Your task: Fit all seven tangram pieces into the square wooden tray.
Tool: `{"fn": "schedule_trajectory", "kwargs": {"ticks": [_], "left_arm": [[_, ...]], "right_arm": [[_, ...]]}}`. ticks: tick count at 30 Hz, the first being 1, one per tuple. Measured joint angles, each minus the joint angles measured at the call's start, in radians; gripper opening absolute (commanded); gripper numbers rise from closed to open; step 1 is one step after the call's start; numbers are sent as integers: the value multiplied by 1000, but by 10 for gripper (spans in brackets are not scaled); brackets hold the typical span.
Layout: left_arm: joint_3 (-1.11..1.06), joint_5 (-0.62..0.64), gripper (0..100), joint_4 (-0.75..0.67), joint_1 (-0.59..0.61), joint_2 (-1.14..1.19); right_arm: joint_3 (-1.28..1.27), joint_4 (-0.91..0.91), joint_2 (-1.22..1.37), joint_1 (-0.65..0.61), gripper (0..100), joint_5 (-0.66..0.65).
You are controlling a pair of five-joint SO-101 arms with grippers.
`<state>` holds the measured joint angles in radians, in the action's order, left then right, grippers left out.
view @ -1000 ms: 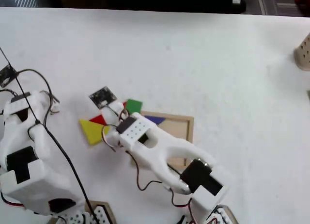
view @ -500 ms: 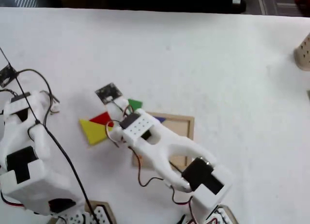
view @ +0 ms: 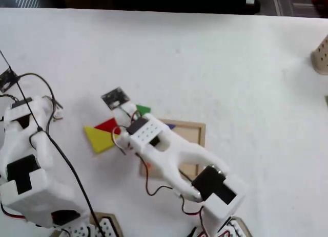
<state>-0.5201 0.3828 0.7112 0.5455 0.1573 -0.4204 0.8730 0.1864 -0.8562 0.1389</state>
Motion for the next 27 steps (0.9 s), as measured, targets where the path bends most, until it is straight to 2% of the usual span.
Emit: {"fn": "schedule_trajectory", "kwargs": {"ticks": [8, 14, 20, 24, 27], "left_arm": [[0, 0, 187, 0, 0, 0], [0, 0, 187, 0, 0, 0], [0, 0, 186, 0, 0, 0], [0, 0, 186, 0, 0, 0], [0, 0, 186, 0, 0, 0]], "right_arm": [[9, 161, -178, 38, 73, -72], [9, 311, -316, 118, 74, -203], [-49, 407, -356, 187, 77, -531], [-153, 336, -362, 247, 77, -783], [-216, 253, -362, 305, 85, -922]]}}
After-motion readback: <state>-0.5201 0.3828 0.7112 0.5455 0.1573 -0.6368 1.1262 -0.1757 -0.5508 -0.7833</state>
